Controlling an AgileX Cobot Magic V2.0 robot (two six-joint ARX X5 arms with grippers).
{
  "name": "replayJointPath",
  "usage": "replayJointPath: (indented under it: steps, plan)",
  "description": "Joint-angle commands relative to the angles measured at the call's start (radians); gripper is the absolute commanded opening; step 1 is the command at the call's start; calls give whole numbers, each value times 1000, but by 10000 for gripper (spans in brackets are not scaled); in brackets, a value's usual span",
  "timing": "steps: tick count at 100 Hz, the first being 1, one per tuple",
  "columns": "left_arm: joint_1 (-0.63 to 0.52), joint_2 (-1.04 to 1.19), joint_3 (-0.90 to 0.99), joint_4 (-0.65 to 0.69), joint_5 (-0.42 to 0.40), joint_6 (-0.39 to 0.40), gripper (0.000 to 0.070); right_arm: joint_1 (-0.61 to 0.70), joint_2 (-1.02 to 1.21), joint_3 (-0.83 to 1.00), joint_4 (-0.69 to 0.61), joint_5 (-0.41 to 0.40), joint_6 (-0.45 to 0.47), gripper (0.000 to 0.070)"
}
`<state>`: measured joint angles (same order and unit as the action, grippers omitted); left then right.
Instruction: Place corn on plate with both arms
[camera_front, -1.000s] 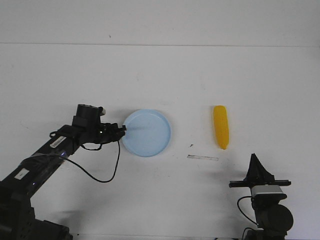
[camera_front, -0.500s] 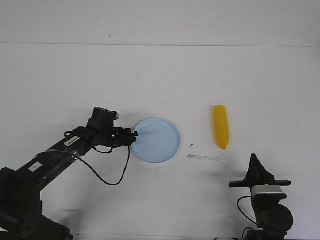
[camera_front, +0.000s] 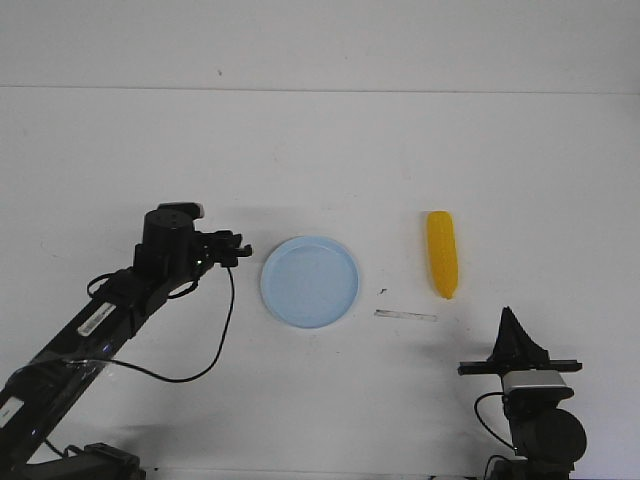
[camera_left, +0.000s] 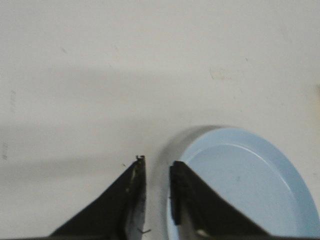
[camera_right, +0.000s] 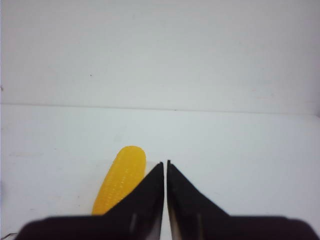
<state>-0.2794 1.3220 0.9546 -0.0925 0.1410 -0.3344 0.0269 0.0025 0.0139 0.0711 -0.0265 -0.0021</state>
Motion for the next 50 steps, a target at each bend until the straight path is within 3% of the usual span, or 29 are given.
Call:
replayJointPath:
  steps: [1, 29, 50]
  plan:
    - [16, -36, -36, 55, -16, 102, 1, 1, -1, -1, 10, 0, 5, 12]
    - [136, -311, -270, 270, -48, 303, 1, 1, -1, -1, 10, 0, 5, 12]
    - [191, -561, -445, 327, -48, 327, 1, 1, -1, -1, 10, 0, 5, 12]
